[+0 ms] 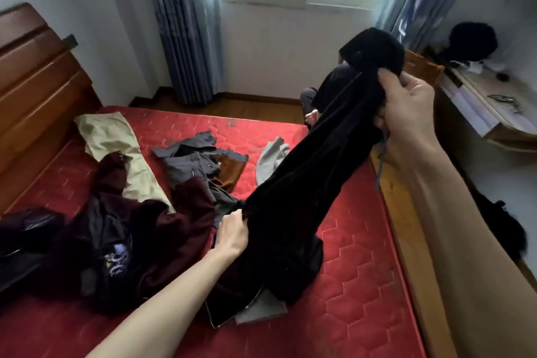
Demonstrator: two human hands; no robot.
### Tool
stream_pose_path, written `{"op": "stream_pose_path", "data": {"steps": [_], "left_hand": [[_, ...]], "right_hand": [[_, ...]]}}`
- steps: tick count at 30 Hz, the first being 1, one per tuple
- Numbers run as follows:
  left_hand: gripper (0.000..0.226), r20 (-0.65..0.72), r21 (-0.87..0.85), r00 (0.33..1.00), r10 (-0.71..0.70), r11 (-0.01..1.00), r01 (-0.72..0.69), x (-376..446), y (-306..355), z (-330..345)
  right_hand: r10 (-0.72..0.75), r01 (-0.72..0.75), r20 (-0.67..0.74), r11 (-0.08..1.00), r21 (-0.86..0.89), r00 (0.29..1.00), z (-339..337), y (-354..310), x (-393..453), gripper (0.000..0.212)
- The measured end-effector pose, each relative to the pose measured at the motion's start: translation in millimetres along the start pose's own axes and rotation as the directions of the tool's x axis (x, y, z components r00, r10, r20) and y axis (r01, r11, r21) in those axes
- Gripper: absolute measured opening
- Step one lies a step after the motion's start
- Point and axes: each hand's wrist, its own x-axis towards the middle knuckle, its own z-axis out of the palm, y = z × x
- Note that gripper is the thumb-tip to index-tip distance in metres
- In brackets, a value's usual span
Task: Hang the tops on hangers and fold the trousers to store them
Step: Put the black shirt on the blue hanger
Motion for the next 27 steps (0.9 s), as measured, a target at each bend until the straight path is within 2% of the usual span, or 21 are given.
{"op": "stream_pose_path", "data": {"steps": [3,6,8,9,11,12,14,15,17,19,20,22,24,26,27], "left_hand": [[0.024,-0.103,0.026,0.994,0.044,0.999,-0.042,9.2,0.6,-25.4],[0.021,-0.184,0.043,0.974,0.135,0.991,-0.129,17.8,18.8,-61.1],[0.015,-0.169,0.01,0.962,0.216,0.976,-0.217,24.5,40.9,-85.7],[0.014,-0.145,-0.02,0.954,0.263,0.963,-0.268,29.1,53.9,-97.0],[0.017,-0.089,-0.066,0.931,0.354,0.931,-0.36,37.8,81.3,-117.1],[0.018,-0.056,-0.077,0.918,0.393,0.915,-0.396,41.1,94.6,-125.4],[0.02,0.019,-0.084,0.895,0.446,0.892,-0.443,46.0,117.2,-138.0],[0.021,0.061,-0.083,0.885,0.461,0.886,-0.456,47.3,126.5,-142.5],[0.023,0.136,-0.094,0.865,0.484,0.875,-0.475,47.6,139.5,-148.3],[0.024,0.175,-0.134,0.843,0.508,0.861,-0.491,44.1,146.1,-150.9],[0.024,0.187,-0.153,0.84,0.509,0.86,-0.487,42.2,146.7,-151.7],[0.024,0.212,-0.168,0.845,0.492,0.87,-0.464,40.5,142.5,-152.2],[0.034,0.218,-0.162,0.857,0.467,0.883,-0.441,37.6,135.5,-153.1],[0.044,0.201,-0.181,0.871,0.448,0.891,-0.416,36.8,125.3,-153.4],[0.042,0.182,-0.192,0.873,0.452,0.887,-0.419,36.2,119.1,-153.5]], "right_hand": [[0.01,-0.025,-0.071,0.978,-0.208,0.997,-18.9,42.5,6.4,0.022],[0.061,-0.106,-0.113,0.886,-0.452,0.992,-32.2,96.4,8.9,0.022],[0.126,-0.177,-0.126,0.779,-0.602,0.984,-34.7,125.6,-0.7,0.028],[0.164,-0.2,-0.115,0.744,-0.637,0.98,-33.2,136.2,-7.6,0.04],[0.21,-0.194,-0.062,0.701,-0.686,0.976,-25.9,153.2,-21.3,0.06],[0.221,-0.174,-0.024,0.688,-0.705,0.975,-20.2,158.8,-27.7,0.064],[0.258,-0.137,0.08,0.722,-0.679,0.963,-5.0,163.3,-40.0,0.062],[0.284,-0.134,0.155,0.78,-0.611,0.946,3.5,162.2,-45.8,0.059],[0.32,-0.188,0.322,0.906,-0.38,0.891,19.0,156.0,-53.1,0.055],[0.315,-0.271,0.482,0.949,-0.162,0.818,31.1,142.8,-55.6,0.058],[0.286,-0.255,0.529,0.958,-0.132,0.799,36.3,135.2,-54.4,0.059],[0.214,-0.099,0.526,0.966,-0.239,0.823,48.5,121.7,-48.1,0.05],[0.174,0.045,0.48,0.911,-0.41,0.86,58.8,112.4,-42.9,0.028],[0.162,0.157,0.494,0.825,-0.542,0.854,64.4,110.0,-39.4,0.007],[0.161,0.204,0.521,0.793,-0.574,0.838,65.3,108.7,-38.8,0.003]]}}
